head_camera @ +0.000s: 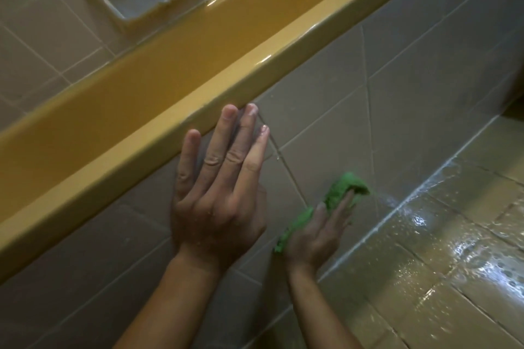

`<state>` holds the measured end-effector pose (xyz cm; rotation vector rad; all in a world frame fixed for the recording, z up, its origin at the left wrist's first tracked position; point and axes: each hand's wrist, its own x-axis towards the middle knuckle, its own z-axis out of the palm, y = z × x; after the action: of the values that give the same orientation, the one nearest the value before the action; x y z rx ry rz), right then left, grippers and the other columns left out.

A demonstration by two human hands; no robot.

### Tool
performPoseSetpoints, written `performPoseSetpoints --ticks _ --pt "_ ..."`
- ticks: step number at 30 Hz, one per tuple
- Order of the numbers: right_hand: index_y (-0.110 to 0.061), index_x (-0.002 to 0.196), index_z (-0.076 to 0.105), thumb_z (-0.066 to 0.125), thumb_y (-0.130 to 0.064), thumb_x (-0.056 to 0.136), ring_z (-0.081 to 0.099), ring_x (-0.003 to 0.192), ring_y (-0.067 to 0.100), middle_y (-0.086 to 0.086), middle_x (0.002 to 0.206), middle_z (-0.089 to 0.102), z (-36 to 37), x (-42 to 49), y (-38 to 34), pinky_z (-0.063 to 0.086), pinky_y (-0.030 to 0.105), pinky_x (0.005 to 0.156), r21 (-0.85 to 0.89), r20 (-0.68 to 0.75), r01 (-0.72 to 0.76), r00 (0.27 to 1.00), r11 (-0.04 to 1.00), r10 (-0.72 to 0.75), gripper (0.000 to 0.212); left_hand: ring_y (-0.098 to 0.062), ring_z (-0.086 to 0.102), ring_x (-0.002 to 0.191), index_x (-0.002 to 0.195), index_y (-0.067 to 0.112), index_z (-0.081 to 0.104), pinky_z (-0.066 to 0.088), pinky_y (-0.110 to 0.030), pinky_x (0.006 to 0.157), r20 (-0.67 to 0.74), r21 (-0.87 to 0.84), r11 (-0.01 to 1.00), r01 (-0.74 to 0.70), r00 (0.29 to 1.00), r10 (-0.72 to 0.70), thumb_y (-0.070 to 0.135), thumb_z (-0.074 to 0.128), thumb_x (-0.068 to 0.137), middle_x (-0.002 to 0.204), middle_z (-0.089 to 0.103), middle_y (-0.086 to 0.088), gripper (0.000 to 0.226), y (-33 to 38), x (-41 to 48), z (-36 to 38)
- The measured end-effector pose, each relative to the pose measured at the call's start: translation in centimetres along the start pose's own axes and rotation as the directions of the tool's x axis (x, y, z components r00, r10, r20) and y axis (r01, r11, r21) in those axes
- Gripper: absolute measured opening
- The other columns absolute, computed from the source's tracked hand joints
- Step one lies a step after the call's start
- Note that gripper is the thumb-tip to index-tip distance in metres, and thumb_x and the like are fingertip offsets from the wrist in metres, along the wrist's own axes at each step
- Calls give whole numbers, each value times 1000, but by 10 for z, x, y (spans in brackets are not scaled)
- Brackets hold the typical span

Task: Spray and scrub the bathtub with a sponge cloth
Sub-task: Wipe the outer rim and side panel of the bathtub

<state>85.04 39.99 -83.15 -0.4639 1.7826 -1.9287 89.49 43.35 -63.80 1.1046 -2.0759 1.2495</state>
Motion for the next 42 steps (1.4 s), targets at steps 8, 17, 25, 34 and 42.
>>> performPoseSetpoints --ticks 8,17,25,34,42 --pt "-26 156 39 30 -59 92 56 130 30 8 150 50 9 70 -40 47 42 104 91 -34 -367 928 926 371 72 -27 36 154 151 4 51 17 -47 129 -29 -112 992 60 998 -64 0 49 92 161 43 -11 59 0 0 -5" --pt "-19 155 38 47 -23 103 29 153 37 12 162 38 5 90 -126 27 46 125 78 40 679 729 730 -683 53 -24 41 151 148 7 55 17 -48 128 -114 -261 963 62 989 -94 6 49 98 158 48 -8 50 10 13 2" --pt "-41 162 19 36 -37 108 41 147 29 1 164 38 5 132 -129 34 48 121 90 25 -58 998 994 56 57 -27 38 152 150 2 50 22 -50 127 -133 -444 893 71 981 -144 5 44 97 160 44 -15 53 12 26 3" --pt "-29 158 39 41 -27 103 51 138 23 1 156 49 7 164 -150 40 36 115 23 -38 395 918 918 -394 55 -27 39 152 145 5 57 22 -49 128 -130 -616 787 -27 989 -69 9 35 101 156 49 -10 49 2 16 2" --pt "-34 160 24 38 -37 105 42 146 33 12 161 40 3 120 -170 32 42 122 2 104 641 764 768 -637 57 -27 35 154 144 9 61 9 -45 131 0 -555 831 51 998 -61 17 31 101 159 48 -7 54 32 35 22"
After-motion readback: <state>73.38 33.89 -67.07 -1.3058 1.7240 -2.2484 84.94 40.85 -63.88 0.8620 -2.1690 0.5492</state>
